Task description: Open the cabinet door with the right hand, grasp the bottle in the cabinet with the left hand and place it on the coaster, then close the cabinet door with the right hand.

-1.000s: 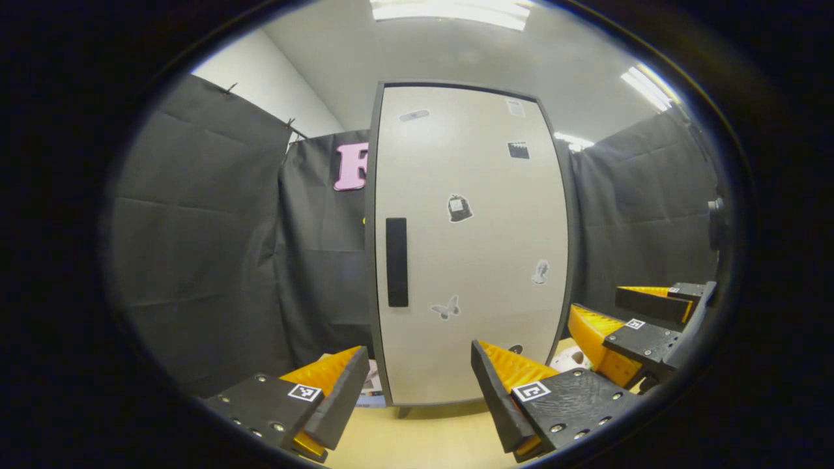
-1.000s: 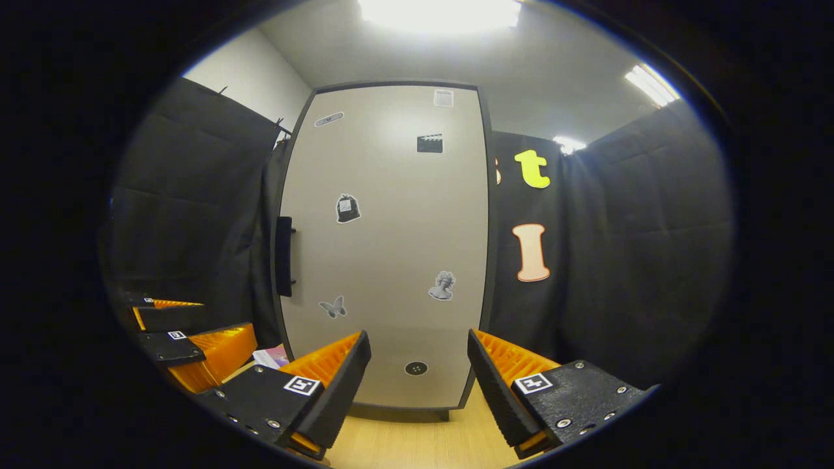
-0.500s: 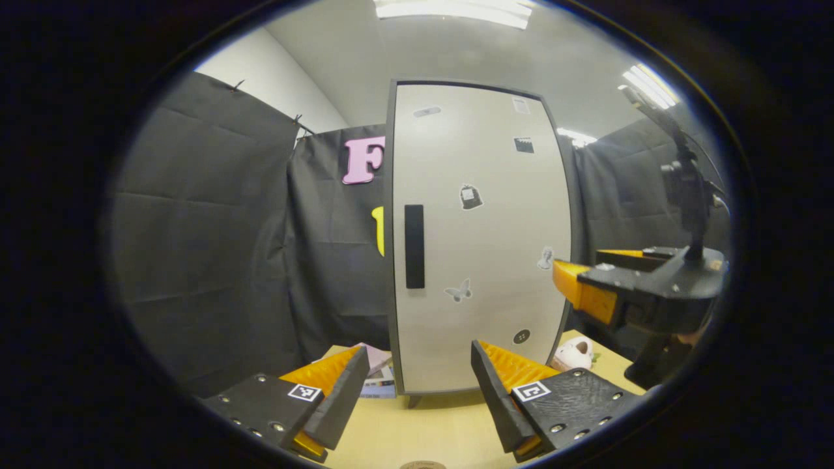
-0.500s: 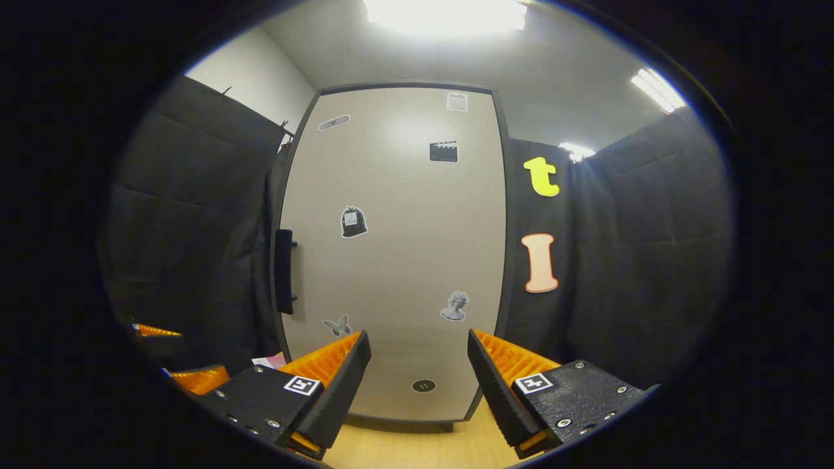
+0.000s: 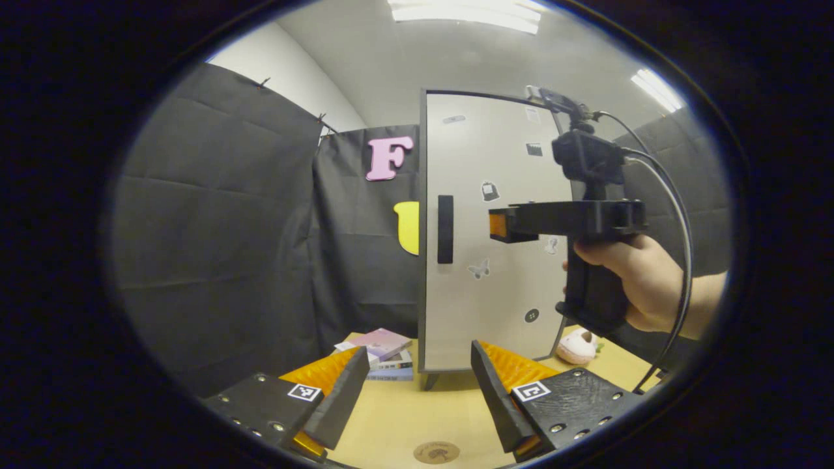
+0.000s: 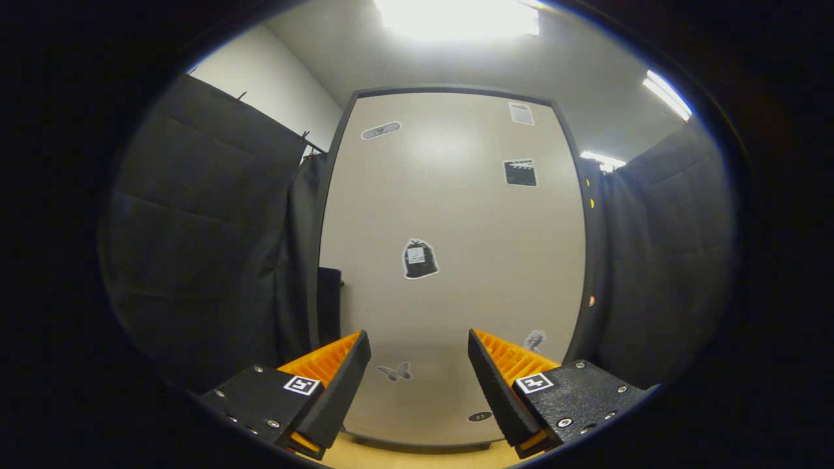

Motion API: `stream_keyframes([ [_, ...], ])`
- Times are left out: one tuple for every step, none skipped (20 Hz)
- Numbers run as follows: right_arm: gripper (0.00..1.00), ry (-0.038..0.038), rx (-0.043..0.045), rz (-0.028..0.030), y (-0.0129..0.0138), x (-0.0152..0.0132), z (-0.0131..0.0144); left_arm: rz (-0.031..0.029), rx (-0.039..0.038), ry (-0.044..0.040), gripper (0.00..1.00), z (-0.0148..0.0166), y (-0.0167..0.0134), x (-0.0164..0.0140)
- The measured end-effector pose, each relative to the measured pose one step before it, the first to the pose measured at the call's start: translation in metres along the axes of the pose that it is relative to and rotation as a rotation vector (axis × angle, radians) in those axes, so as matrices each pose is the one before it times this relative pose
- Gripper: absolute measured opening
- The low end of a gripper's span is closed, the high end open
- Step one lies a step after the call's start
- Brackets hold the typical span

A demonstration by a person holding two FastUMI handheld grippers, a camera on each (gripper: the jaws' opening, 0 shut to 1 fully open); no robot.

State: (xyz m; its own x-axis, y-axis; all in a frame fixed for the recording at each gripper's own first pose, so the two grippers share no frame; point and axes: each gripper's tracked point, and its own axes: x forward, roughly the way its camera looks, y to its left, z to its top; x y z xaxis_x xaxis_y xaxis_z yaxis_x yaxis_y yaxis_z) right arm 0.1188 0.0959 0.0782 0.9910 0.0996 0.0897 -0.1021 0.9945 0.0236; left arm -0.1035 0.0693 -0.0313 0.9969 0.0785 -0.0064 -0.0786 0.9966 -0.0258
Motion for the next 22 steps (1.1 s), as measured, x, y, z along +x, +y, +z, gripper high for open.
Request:
stream_keyframes([
  [0.93, 0.00125, 0.01403, 0.02625, 0.01411, 0.00673, 0.00157, -0.00656, 0.00400, -0.00281, 0.90, 0.00078, -0.00020, -0.00348],
  [0.93, 0.00296, 0.00913, 0.01692, 0.01056, 0.00666, 0.00158, -0.00782, 0.00555, -0.00086, 0.91, 0.00086, -0.00024, -0.00394],
  [0.93, 0.00323, -0.00014, 0.00763, 0.00815, 0.00725, -0.00023, 0.00584, 0.00614, -0.00410, 0.90, 0.00119, 0.00380, -0.00315],
  [0.93, 0.00277, -0.00805, -0.00740, 0.00447, 0.00749, -0.00013, 0.01089, 0.00538, -0.00296, 0.90, 0.00110, 0.00483, -0.00344],
  [0.93, 0.00165, 0.00180, -0.00002, 0.00565, 0.00808, -0.00111, 0.00923, -0.00040, -0.00073, 0.90, -0.00088, 0.00446, -0.00254],
  [0.93, 0.00298, 0.01568, 0.01021, 0.00811, 0.00801, -0.00137, 0.00405, -0.00715, 0.00905, 0.90, -0.00194, 0.00339, -0.00104],
  [0.93, 0.01025, 0.01278, 0.00169, 0.00399, 0.00741, -0.00403, 0.00454, -0.00353, 0.01303, 0.91, -0.00344, 0.00325, -0.00138],
  [0.93, 0.01131, 0.00521, -0.00450, 0.00198, 0.00699, -0.00371, 0.00963, 0.00104, 0.00235, 0.91, -0.00068, 0.00419, 0.00007],
  [0.93, 0.00810, 0.00434, 0.00271, 0.00376, 0.00727, -0.00349, 0.01232, 0.00066, -0.00234, 0.90, 0.00060, 0.00661, -0.00104],
  [0.93, 0.00921, 0.00038, 0.02423, 0.00767, 0.00720, -0.00278, 0.00703, -0.00205, -0.00417, 0.90, 0.00058, 0.00440, -0.00075],
  [0.93, 0.00976, -0.00858, 0.01870, 0.00643, 0.00528, -0.00334, 0.00311, -0.00229, -0.00099, 0.91, -0.00067, 0.00239, -0.00167],
  [0.93, 0.01119, -0.01693, -0.00074, 0.00261, 0.00233, -0.00305, 0.00041, -0.00236, 0.00160, 0.90, -0.00105, 0.00211, -0.00037],
  [0.92, 0.01021, -0.02044, 0.00117, 0.00276, 0.00246, -0.00200, -0.00018, -0.00348, 0.00291, 0.90, -0.00100, 0.00173, -0.00061],
  [0.85, 0.01001, -0.02132, 0.00223, 0.00223, 0.00142, -0.00375, -0.00027, -0.00590, 0.00620, 0.90, -0.00082, 0.00165, 0.00032],
  [0.80, 0.00626, -0.01814, -0.00204, 0.00129, 0.00197, -0.00347, -0.00048, -0.00673, 0.00255, 0.91, -0.00137, 0.00124, 0.00165],
  [0.65, 0.00459, -0.02162, -0.01423, -0.00261, 0.00247, -0.00301, -0.00407, -0.00362, -0.00529, 0.90, 0.00171, -0.00004, -0.00036],
  [0.56, 0.00423, -0.02073, 0.00039, -0.00144, 0.00138, -0.00215, 0.00013, 0.00106, -0.00550, 0.90, 0.00072, 0.00164, 0.00043],
  [0.39, -0.01329, -0.01345, 0.00783, 0.00057, -0.00120, 0.00158, 0.00277, 0.00309, -0.00026, 0.90, 0.00047, 0.00241, 0.00004],
  [0.38, 0.00355, -0.01209, 0.01425, 0.00014, 0.00016, -0.00164, 0.00041, 0.00084, 0.00335, 0.90, -0.00108, -0.00018, -0.00002],
  [0.36, -0.00327, 0.00257, 0.01748, -0.00056, 0.00040, 0.00063, -0.00212, -0.00403, 0.00351, 0.90, -0.00074, 0.00009, 0.00053],
  [0.34, 0.00214, 0.01799, 0.01778, 0.00043, -0.00059, -0.00157, -0.00188, -0.00454, 0.00292, 0.90, -0.00159, 0.00058, -0.00001],
  [0.31, 0.00250, 0.01780, 0.01197, 0.00074, -0.00105, 0.00004, -0.00443, -0.00463, 0.00134, 0.90, -0.00089, 0.00011, -0.00012],
])
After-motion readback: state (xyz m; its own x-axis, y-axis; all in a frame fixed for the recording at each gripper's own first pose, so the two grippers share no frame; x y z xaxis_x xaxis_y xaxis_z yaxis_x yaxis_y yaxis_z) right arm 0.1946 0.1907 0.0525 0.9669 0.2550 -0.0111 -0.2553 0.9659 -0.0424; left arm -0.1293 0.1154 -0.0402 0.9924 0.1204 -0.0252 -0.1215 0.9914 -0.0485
